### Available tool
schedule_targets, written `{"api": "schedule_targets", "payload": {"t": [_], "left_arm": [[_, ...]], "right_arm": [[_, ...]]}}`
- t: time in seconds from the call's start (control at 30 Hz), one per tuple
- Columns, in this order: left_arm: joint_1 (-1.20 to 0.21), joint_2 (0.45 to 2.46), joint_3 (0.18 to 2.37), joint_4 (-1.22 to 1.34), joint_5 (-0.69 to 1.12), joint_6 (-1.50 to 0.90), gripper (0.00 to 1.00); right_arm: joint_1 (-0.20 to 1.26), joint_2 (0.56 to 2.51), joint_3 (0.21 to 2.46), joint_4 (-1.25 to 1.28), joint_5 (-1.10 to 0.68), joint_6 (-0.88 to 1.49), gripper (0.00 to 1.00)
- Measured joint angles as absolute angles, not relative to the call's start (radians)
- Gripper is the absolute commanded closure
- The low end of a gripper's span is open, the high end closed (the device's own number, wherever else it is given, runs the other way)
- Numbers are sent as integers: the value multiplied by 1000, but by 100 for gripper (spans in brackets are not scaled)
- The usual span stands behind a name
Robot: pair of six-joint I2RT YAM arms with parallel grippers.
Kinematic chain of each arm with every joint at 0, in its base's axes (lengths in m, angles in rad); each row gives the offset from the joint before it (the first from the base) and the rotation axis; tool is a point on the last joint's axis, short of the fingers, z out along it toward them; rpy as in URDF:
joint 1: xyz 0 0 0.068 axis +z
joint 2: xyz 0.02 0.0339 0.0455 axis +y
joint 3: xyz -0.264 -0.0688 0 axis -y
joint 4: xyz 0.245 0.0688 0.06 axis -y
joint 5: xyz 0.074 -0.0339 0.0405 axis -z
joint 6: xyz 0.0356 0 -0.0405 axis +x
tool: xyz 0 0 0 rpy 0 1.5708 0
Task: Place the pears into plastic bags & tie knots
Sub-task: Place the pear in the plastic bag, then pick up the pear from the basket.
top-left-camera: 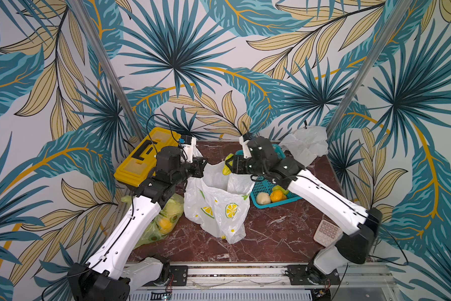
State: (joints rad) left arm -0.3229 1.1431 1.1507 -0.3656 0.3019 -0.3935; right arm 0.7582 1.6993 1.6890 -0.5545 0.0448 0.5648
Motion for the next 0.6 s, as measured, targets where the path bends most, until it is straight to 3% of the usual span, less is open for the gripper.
{"api": "schedule_targets", "payload": {"t": [0.1,0.23,0.3,0.4,0.6], "left_arm": [[-323,1143,1144,-351,273,-399,100],[-316,1151,1109,-321,247,-407,100],[-308,1169,1098,-304,242,-413,100],[-290,1201,1093,-288,228,-422,100],[-255,1214,1052,-268,167,-462,100]], "right_arm": [[805,1846,1693,-554,89,558,57],[846,1916,1665,-604,93,530,26],[845,1921,1691,-642,77,509,17],[828,1912,1765,-699,27,473,14],[791,1709,1752,-738,6,431,20]]}}
